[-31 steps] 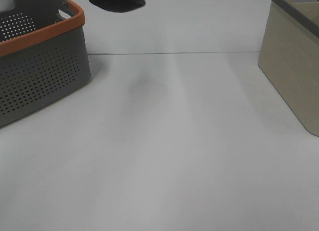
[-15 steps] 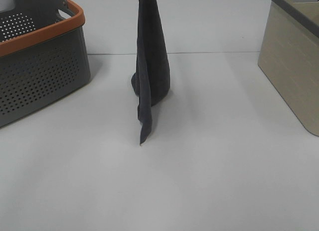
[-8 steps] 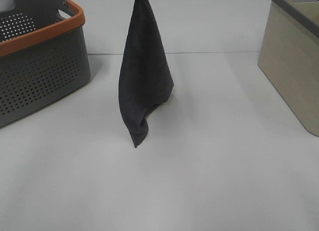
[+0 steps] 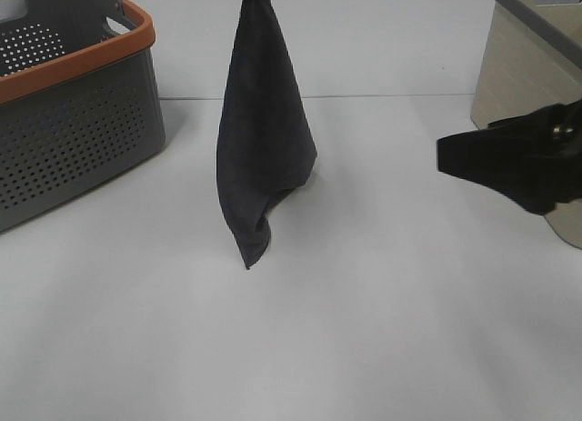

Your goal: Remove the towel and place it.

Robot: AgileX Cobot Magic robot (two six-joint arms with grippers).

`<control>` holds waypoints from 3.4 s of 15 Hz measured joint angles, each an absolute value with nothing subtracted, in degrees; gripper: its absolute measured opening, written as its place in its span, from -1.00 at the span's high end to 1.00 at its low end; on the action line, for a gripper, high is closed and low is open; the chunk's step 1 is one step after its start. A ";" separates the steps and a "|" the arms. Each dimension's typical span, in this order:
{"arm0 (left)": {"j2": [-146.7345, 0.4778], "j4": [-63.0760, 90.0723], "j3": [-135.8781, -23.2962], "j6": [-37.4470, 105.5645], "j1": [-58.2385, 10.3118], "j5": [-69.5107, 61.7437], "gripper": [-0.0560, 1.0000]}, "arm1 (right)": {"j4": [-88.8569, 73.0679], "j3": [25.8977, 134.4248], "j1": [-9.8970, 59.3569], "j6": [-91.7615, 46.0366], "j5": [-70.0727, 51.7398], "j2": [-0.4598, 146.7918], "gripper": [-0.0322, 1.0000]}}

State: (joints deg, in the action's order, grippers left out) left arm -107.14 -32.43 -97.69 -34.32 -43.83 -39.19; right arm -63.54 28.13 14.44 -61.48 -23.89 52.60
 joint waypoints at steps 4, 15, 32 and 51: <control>-107.14 -32.43 -97.69 -33.92 -43.83 -39.19 0.89 | -88.46 28.53 35.92 -83.14 0.74 66.69 -0.31; -107.14 -32.37 -97.69 -33.75 -43.83 -41.20 0.89 | -53.97 41.88 61.25 -26.76 44.35 103.08 -0.31; -107.14 -30.94 -101.87 -33.75 -43.83 -41.94 0.89 | -58.44 59.59 56.44 -26.59 47.15 126.68 -0.31; -107.14 -27.44 -110.81 -28.99 -39.19 -44.00 0.89 | -52.60 59.82 55.52 -37.87 26.30 115.51 0.90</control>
